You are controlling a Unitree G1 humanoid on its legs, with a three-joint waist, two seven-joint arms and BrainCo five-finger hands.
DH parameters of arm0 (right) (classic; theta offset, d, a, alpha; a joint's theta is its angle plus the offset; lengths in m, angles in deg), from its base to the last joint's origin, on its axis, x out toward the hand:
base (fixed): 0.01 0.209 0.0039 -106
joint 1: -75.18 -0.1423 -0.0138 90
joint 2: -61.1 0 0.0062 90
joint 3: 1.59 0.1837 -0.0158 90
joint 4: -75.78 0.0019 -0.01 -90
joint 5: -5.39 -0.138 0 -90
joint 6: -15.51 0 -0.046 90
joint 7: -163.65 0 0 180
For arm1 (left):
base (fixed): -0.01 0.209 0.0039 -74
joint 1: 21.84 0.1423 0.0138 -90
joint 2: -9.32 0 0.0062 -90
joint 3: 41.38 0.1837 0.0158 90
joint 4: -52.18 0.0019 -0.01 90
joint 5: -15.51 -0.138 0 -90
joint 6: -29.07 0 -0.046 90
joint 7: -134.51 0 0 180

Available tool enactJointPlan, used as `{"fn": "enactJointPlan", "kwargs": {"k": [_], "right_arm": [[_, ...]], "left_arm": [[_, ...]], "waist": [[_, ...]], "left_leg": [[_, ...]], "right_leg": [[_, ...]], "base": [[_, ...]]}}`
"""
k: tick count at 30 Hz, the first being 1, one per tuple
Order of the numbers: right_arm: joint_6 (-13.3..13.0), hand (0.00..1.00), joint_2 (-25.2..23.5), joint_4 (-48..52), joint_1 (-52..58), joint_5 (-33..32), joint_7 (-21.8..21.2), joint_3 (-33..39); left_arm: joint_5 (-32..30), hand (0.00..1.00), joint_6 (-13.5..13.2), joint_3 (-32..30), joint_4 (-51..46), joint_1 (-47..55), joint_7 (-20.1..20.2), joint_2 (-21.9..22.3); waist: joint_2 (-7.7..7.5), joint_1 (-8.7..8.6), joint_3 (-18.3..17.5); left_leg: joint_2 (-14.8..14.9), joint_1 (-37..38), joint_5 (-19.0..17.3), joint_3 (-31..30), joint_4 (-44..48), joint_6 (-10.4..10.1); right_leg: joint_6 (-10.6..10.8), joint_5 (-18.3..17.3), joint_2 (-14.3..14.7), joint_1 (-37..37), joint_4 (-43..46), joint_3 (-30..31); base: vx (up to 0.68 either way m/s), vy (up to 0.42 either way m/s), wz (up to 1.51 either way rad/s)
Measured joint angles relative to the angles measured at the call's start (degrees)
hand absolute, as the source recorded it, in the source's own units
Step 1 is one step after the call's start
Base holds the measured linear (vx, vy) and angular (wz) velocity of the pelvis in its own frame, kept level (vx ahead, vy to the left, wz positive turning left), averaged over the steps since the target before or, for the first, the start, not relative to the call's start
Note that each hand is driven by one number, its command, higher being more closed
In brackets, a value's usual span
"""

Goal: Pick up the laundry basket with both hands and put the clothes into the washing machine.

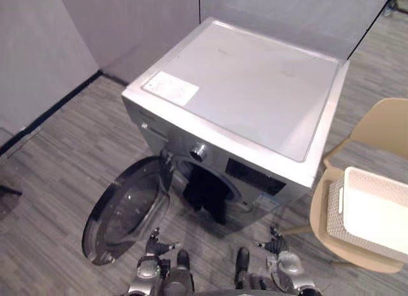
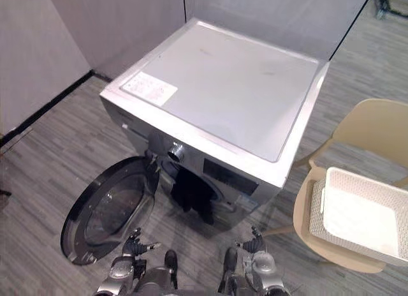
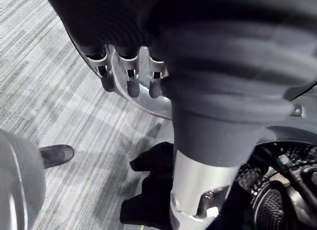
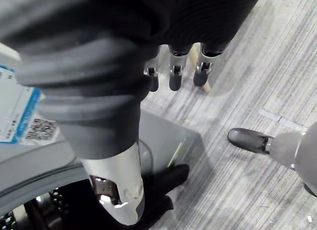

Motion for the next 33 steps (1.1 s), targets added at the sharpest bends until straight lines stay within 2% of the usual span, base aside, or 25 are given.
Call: {"fn": "enactJointPlan", "kwargs": {"k": [2, 3, 5, 6, 7, 8, 13, 16, 19, 21, 23, 26, 33], "right_arm": [[0.1, 0.00, -0.1, 1.2, -0.7, -0.1, 0.6, 0.1], [0.3, 0.00, -0.6, 2.6, -1.8, -0.4, 0.7, 0.1], [0.4, 0.00, -1.9, 5.0, -4.3, -0.4, 2.4, 0.1], [0.5, 0.00, -2.4, 5.8, -5.1, -0.5, 3.0, 0.2], [0.4, 0.00, -2.6, 6.7, -6.3, -0.9, 3.5, 0.3], [0.4, 0.00, -2.4, 6.6, -9.1, -1.2, 4.3, 0.3], [0.4, 0.00, -1.7, 6.5, -20.3, -5.2, 7.0, 3.9], [0.2, 0.00, 0.1, 5.9, -27.0, -8.0, 8.8, 4.4], [-0.3, 0.00, 1.1, 5.5, -32.3, -9.9, 9.7, 6.1], [-0.4, 0.00, 2.2, 5.4, -34.5, -10.7, 10.5, 6.1], [-0.5, 0.00, 2.9, 5.4, -37.4, -11.8, 11.3, 6.4], [-1.0, 0.00, 3.9, 5.4, -38.7, -12.4, 11.7, 6.6], [-1.4, 0.00, 6.2, 5.5, -39.6, -14.1, 11.4, 6.7]], "left_arm": [[0.4, 0.00, 0.0, 0.3, -1.2, -2.9, -0.3, 0.3], [1.4, 0.00, -0.1, 0.3, -3.7, -5.6, -1.1, 0.5], [3.1, 0.00, -0.4, 0.0, -6.5, -9.6, -2.4, 1.2], [3.6, 0.00, -0.4, -0.3, -7.1, -11.2, -2.6, 1.3], [4.6, 0.00, -0.5, -0.4, -8.2, -13.7, -3.3, 1.1], [5.8, 0.00, -0.8, -1.5, -8.7, -16.2, -4.0, 1.6], [10.6, 0.00, -1.2, -6.2, -8.7, -28.5, -6.2, 1.6], [12.9, 0.00, -1.2, -11.1, -8.0, -35.2, -8.5, 0.7], [14.7, 0.00, -1.1, -14.2, -5.8, -39.2, -10.5, -0.6], [15.5, 0.00, -0.7, -15.8, -4.6, -40.7, -11.3, -1.2], [17.4, 0.00, -0.1, -17.6, -4.2, -42.3, -12.3, -2.3], [19.4, 0.00, 0.0, -18.2, -4.2, -43.4, -12.9, -2.5], [22.8, 0.00, -0.2, -17.0, -3.4, -49.7, -10.7, -4.9]], "waist": [[-0.19, -0.40, 1.9], [-0.85, -1.05, 4.6], [-1.40, -1.32, 6.1], [-2.27, -1.54, 6.5], [-3.28, -1.46, 7.4], [-2.36, -1.48, 8.6], [-2.89, -1.74, 10.7], [-3.14, -1.75, 11.5], [-4.32, -1.88, 12.3], [-4.38, -1.89, 12.3], [-5.39, -2.70, 12.8], [-5.90, -3.02, 13.1], [-6.14, -3.18, 12.8]], "left_leg": [[0.0, -4.3, -0.7, 0.1, 4.4, 0.2], [0.2, -8.3, -2.4, 0.1, 10.2, 0.4], [3.4, -17.4, -5.8, 1.2, 18.9, 1.9], [3.5, -20.4, -6.8, 1.7, 22.0, 2.0], [3.4, -23.9, -8.7, 1.8, 27.4, 1.9], [4.5, -28.1, -10.2, 0.8, 32.3, 1.9], [6.4, -45.8, -12.1, -1.4, 44.9, 1.7], [8.1, -58.0, -14.7, -3.6, 55.3, 1.8], [8.7, -65.8, -16.7, -5.2, 63.3, 1.5], [9.1, -69.4, -17.7, -6.2, 66.6, 1.4], [9.2, -73.2, -18.4, -6.7, 69.7, 1.3], [9.6, -75.7, -19.4, -7.1, 72.5, 1.3], [9.7, -79.0, -20.5, -7.4, 74.1, 2.1]], "right_leg": [[-0.3, -2.8, -1.3, -5.9, 8.0, 0.1], [-0.7, -5.6, -2.3, -11.1, 15.4, 0.8], [-2.0, -7.9, -2.4, -20.8, 25.1, 1.3], [-2.6, -10.9, -4.4, -24.9, 34.3, 1.3], [-2.1, -17.3, -5.3, -27.1, 38.6, 2.0], [-2.1, -18.5, -5.0, -30.7, 42.2, 2.0], [-3.4, -20.7, -5.2, -48.3, 54.4, 2.8], [-4.2, -22.6, -5.2, -60.0, 64.0, 3.3], [-4.5, -24.5, -5.1, -68.0, 71.9, 4.4], [-4.9, -25.0, -5.1, -71.3, 74.6, 4.3], [-4.7, -25.6, -5.1, -75.2, 77.6, 4.9], [-4.8, -26.1, -5.1, -77.8, 79.9, 5.2], [-4.9, -26.2, -5.0, -80.5, 80.6, 5.2]], "base": [[-0.25, 0.015, -0.13], [-0.30, 0.003, -0.25], [-0.33, -0.090, -0.54], [-0.21, -0.154, -0.35], [-0.16, -0.117, -0.23], [-0.16, -0.096, -0.20], [-0.20, -0.111, -0.08], [-0.12, -0.051, -0.07], [-0.04, -0.022, -0.05], [-0.01, -0.003, -0.08], [0.00, 0.004, -0.03], [0.01, 0.006, -0.05], [0.04, 0.017, -0.03]]}}
